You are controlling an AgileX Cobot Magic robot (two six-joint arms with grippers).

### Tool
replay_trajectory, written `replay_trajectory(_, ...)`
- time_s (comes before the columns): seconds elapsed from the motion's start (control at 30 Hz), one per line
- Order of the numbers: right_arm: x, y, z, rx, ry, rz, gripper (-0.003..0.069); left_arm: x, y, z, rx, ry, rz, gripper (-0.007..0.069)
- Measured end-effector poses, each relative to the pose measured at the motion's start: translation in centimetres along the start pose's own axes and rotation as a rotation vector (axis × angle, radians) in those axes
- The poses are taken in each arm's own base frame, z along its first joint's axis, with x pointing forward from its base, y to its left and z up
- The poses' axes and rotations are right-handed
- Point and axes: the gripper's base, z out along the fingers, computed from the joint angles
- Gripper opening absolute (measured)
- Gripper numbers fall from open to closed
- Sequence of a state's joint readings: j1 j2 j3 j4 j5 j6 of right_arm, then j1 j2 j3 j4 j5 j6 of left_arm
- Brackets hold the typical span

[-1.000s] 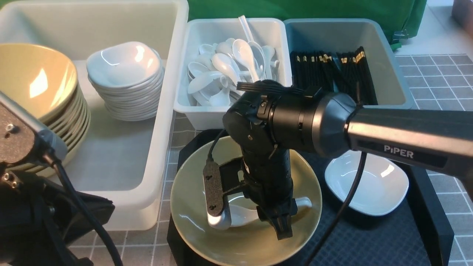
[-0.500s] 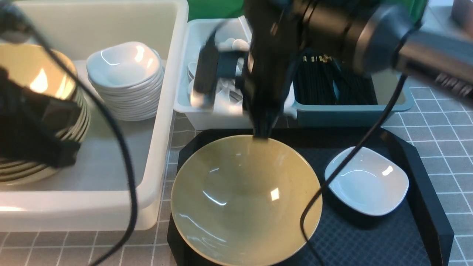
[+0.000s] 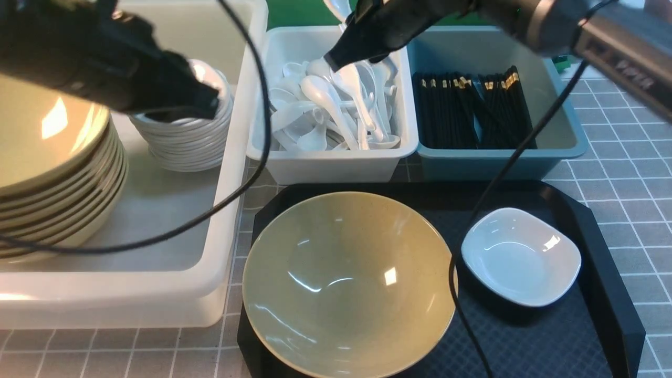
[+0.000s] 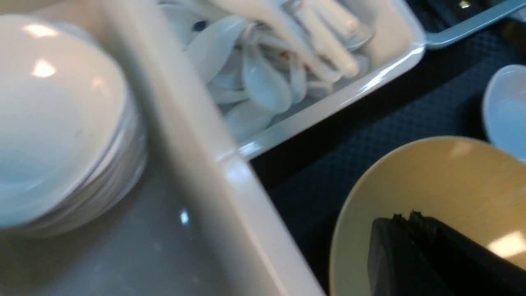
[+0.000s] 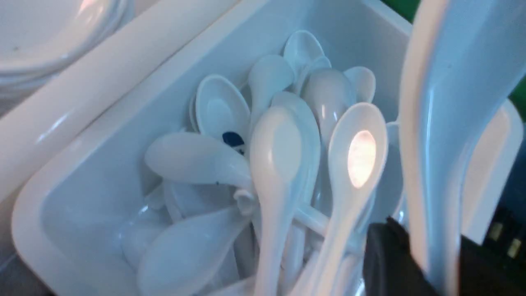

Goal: On grey table put chopsticks spoon bowls plates into blue grey white boxes.
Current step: 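Place the white spoon into the bin of spoons with the right gripper, then grasp the large bowl on the tray by its rim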

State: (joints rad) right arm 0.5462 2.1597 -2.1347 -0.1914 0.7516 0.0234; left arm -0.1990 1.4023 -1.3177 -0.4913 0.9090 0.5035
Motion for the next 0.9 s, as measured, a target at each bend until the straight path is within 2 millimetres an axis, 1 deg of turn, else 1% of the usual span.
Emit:
replay_trajectory(0.03,0.2,0.1,0.6,-0.002,-0.004,0.019,0.0176,-0.1,0.0,0.3,0.019,-0.001,0.0,-0.0011)
replay_trajectory(0.07,0.3,0.2,1.1,-0.004,-0.02,0.034,0.0218,-0.3,-0.1,0.6,0.04,-0.004,0.001,-0.0011)
replay_trajectory(0.1,0.3,0.3,1.7,-0.007,-0.037,0.052,0.0283,-0.3,-0.2,0.8,0.063,-0.001,0.002,-0.0008)
replay_trajectory(0.13,0.4,0.4,2.1,-0.009,-0.046,0.063,0.0332,-0.3,-0.2,0.9,0.073,0.001,0.006,-0.0004)
replay_trajectory(0.17,0.4,0.5,2.2,-0.011,-0.057,0.067,0.0419,-0.3,-0.2,0.9,0.075,0.004,0.012,0.0006)
replay_trajectory(0.2,0.4,0.5,2.2,-0.011,-0.057,0.067,0.0432,-0.3,-0.2,0.9,0.075,0.003,0.012,0.0008)
replay_trajectory(0.23,0.3,0.4,2.0,-0.009,-0.054,0.079,0.0513,-0.3,-0.2,0.8,0.07,0.006,0.023,0.0029)
replay_trajectory(0.3,-0.1,0.0,1.3,-0.001,-0.032,0.088,0.0605,-0.2,-0.3,0.7,0.068,0.016,0.031,0.0076)
replay_trajectory(0.33,-0.1,0.0,1.1,-0.001,-0.029,0.089,0.0612,-0.2,-0.3,0.7,0.069,0.017,0.031,0.0081)
replay_trajectory(0.37,-0.4,-0.4,0.0,0.008,0.007,0.083,0.0651,0.0,-0.3,0.7,0.076,0.032,0.032,0.0136)
replay_trajectory(0.4,-0.7,-0.6,-1.0,0.014,0.031,0.065,0.0664,0.0,-0.5,0.7,0.084,0.044,0.034,0.0177)
replay_trajectory(0.47,-1.2,-1.2,-3.4,0.021,0.077,0.006,0.0669,0.3,-1.1,0.9,0.102,0.08,0.053,0.0272)
replay_trajectory(0.5,-1.2,-1.2,-3.7,0.022,0.094,0.001,0.0668,0.3,-1.1,0.9,0.102,0.084,0.059,0.0282)
replay_trajectory(0.57,-1.2,-1.8,-7.2,0.02,0.197,-0.078,0.0649,0.4,-2.7,1.8,0.129,0.151,0.129,0.0413)
replay_trajectory(0.6,-0.9,-1.9,-8.0,0.017,0.235,-0.09,0.0633,0.3,-3.1,2.3,0.126,0.173,0.153,0.0444)
replay_trajectory(0.63,-1.0,-1.9,-8.3,0.018,0.23,-0.091,0.0633,0.3,-3.3,2.3,0.131,0.177,0.157,0.0451)
replay_trajectory(0.67,-0.4,-2.0,-9.3,0.013,0.267,-0.103,0.0601,0.2,-4.2,3.5,0.128,0.218,0.193,0.0499)
replay_trajectory(0.7,0.0,-2.0,-9.7,0.011,0.283,-0.11,0.0584,0.1,-4.6,4.4,0.123,0.245,0.205,0.0515)
replay_trajectory(0.73,0.7,-2.0,-10.2,0.003,0.314,-0.113,0.0557,-0.1,-4.9,5.0,0.105,0.267,0.216,0.0526)
replay_trajectory(0.77,1.6,-1.9,-10.6,-0.007,0.343,-0.112,0.0535,-0.1,-5.3,6.2,0.084,0.307,0.23,0.0537)
replay_trajectory(0.8,1.9,-1.8,-10.8,-0.01,0.356,-0.112,0.0526,-0.2,-5.3,6.5,0.072,0.318,0.23,0.0538)
replay_trajectory(0.83,3.7,-1.5,-11.3,-0.038,0.412,-0.104,0.0494,-0.2,-5.5,8.0,0.034,0.369,0.24,0.054)
replay_trajectory(0.87,4.1,-1.4,-11.5,-0.043,0.426,-0.104,0.0486,-0.2,-5.5,8.2,0.028,0.373,0.24,0.054)
replay_trajectory(0.9,6.1,-1.1,-12.4,-0.075,0.48,-0.096,0.0459,-0.3,-5.2,9.8,-0.014,0.415,0.248,0.0542)
